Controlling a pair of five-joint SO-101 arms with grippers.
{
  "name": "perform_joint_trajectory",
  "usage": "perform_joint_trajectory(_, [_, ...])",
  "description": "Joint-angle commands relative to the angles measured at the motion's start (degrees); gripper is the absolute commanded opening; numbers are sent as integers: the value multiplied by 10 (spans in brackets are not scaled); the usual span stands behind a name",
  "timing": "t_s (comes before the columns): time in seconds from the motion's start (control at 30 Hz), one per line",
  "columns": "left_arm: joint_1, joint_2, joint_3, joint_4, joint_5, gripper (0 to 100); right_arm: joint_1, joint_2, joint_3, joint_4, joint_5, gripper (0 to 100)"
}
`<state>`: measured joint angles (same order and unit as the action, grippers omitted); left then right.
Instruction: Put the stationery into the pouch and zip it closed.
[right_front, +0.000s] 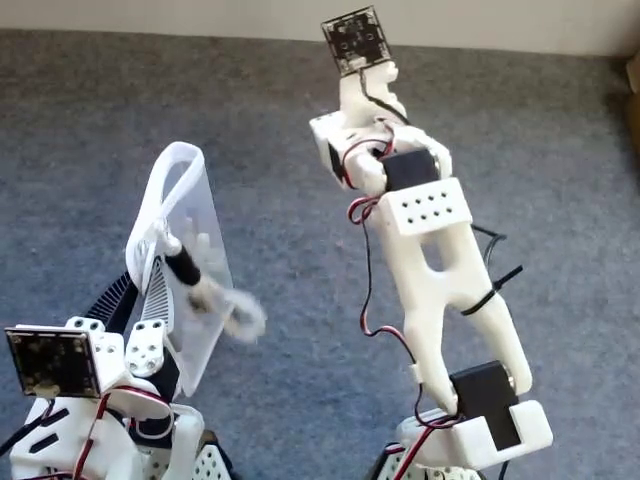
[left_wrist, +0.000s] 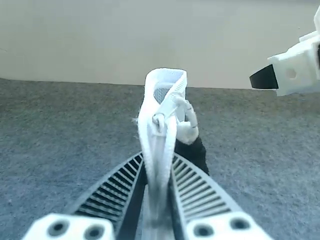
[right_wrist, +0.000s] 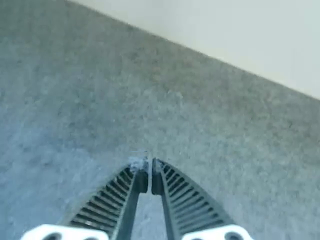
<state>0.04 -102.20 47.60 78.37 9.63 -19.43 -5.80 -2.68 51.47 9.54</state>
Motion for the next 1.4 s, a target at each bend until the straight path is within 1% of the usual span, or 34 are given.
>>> perform_joint_trajectory(0.0, [4, 1, -23, 2, -4, 6, -4, -13, -104, 126, -3, 9])
perform_joint_trajectory(0.2, [4, 1, -23, 1, -4, 6, -54, -13, -241, 335, -3, 139])
perform_joint_trajectory(0.33, [3, 1, -23, 1, -4, 6, -101, -13, -311, 430, -2, 142])
perform_joint_trajectory(0.47, [3, 1, -23, 1, -4, 6, -150, -13, -372, 497, 0, 142])
perform_joint_trajectory(0.57, [2, 1, -23, 1, -4, 6, -180, -38, -387, 496, 12, 142])
perform_joint_trajectory(0.8, [2, 1, -23, 1, -4, 6, -284, -167, -279, 493, 16, 142])
perform_joint_trajectory(0.9, [2, 1, -23, 0, -4, 6, -322, -202, -233, 468, 16, 141])
perform_joint_trajectory(1.13, [1, 1, -23, 1, -4, 6, -361, -217, -126, 356, 16, 141])
perform_joint_trajectory(1.23, [0, 1, -23, 1, -4, 6, -379, -217, -107, 332, 15, 141])
perform_joint_trajectory(1.37, [0, 1, -23, 1, -4, 6, -385, -217, -108, 307, 13, 141])
